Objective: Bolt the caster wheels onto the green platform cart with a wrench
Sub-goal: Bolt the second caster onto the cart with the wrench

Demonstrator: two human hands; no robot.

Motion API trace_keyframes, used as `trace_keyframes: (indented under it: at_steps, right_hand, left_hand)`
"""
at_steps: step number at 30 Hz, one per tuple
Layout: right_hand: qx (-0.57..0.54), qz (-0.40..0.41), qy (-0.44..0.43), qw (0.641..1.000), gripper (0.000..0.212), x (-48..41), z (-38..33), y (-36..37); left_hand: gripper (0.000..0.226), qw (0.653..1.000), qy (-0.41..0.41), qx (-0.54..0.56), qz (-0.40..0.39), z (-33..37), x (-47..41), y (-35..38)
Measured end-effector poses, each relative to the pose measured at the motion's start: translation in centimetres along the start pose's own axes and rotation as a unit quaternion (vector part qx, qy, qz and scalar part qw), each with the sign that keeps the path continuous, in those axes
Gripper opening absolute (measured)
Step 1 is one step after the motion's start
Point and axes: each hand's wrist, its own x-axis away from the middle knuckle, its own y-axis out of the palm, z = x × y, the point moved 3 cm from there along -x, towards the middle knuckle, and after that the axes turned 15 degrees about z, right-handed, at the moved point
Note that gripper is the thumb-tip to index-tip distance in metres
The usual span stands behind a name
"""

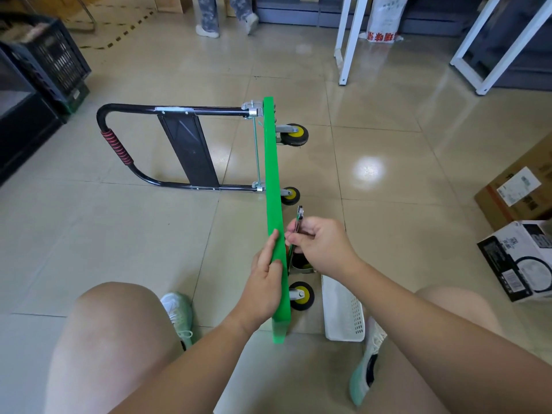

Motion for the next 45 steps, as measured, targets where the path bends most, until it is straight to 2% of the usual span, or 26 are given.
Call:
trace_keyframes:
  at_steps: [5, 12, 17, 19, 26, 32, 38, 45]
  right_hand:
    - [0.013, -0.026, 0.016, 0.999, 0.026, -1.1, 0.3, 0.4]
    - [0.068, -0.014, 0.018, 0.997, 0.019, -2.4, 0.3, 0.6]
    - [-0.027, 0.023, 0.003, 0.999, 0.015, -1.0, -2.5, -1.9]
    - [-0.03, 0.019, -0.017, 0.999, 0.014, 0.6, -2.8, -3.3]
    - [-0.088, 0.077, -0.013, 0.993, 0.031, 5.8, 1.0, -3.7]
    - [-0.096, 0.078, -0.042, 0.991, 0.038, 7.2, 1.9, -2.7]
    - [-0.09, 0.073, -0.075, 0.991, 0.067, 8.7, 3.4, -1.3]
    - [-0.07, 0.06, -0.103, 0.99, 0.063, 8.4, 2.4, -1.0]
  left_hand:
    - [0.06, 1.0, 0.003, -0.005, 0.004, 0.0, -0.1, 0.0]
    - [0.059, 1.0, 0.005, -0.005, 0.004, 0.7, 0.3, -0.2]
    - [0.06, 1.0, 0.014, -0.012, 0.001, 0.6, 0.3, -0.2]
    - [0.059, 1.0, 0.011, -0.016, -0.002, 0.3, 0.2, -0.1]
    - [0.057, 1.0, 0.012, -0.011, -0.006, 0.2, 0.1, -0.1]
    - [0.058, 1.0, 0.015, -0.017, -0.016, 0.4, 0.3, -0.3]
    - [0.058, 1.0, 0.003, -0.003, -0.022, 0.8, 0.5, -0.4]
    - [0.058, 0.999, 0.009, 0.0, -0.037, 0.0, 0.1, -0.3]
